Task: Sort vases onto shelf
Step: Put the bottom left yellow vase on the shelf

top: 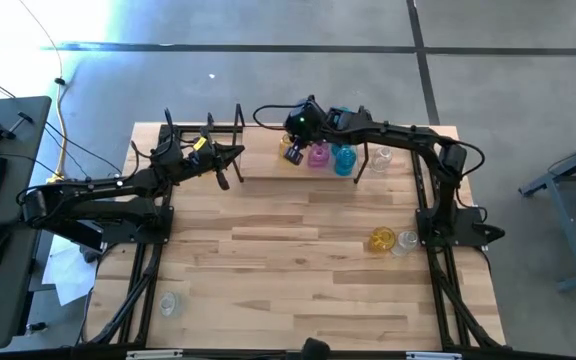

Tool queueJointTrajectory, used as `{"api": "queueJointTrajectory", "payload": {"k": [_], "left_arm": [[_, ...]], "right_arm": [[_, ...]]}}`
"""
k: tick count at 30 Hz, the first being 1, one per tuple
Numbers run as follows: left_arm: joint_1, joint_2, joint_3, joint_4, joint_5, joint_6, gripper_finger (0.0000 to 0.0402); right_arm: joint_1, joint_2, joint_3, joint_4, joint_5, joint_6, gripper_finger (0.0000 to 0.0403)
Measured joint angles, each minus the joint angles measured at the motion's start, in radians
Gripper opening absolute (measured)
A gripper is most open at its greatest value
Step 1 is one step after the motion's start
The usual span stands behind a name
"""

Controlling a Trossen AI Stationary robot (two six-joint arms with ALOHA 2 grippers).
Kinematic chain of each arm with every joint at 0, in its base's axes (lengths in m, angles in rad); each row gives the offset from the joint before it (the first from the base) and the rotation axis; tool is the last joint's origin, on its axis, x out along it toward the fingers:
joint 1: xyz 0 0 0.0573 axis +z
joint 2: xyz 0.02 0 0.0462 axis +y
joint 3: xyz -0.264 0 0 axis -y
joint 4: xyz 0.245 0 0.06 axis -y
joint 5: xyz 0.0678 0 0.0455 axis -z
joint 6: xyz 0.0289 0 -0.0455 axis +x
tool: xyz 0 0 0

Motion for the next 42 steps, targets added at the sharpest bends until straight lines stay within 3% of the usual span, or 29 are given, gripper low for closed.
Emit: {"api": "queueJointTrajectory", "payload": {"k": [12, 22, 29, 42], "left_arm": [[0.000, 0.000, 0.000, -0.001, 0.000, 0.001, 0.0000], [0.000, 0.000, 0.000, -0.002, 0.000, 0.001, 0.0000], [0.000, 0.000, 0.000, -0.003, 0.000, 0.003, 0.0000], [0.000, 0.000, 0.000, -0.006, 0.000, 0.010, 0.0000]], "right_arm": [[0.063, 0.026, 0.002, 0.085, -0.071, -0.009, 0.0000], [0.120, 0.132, -0.001, 0.092, 0.137, -0.053, 0.0000], [0.113, 0.135, -0.001, 0.090, 0.217, -0.057, 0.0000], [0.085, 0.095, -0.001, 0.069, 0.183, -0.112, 0.0000]]}}
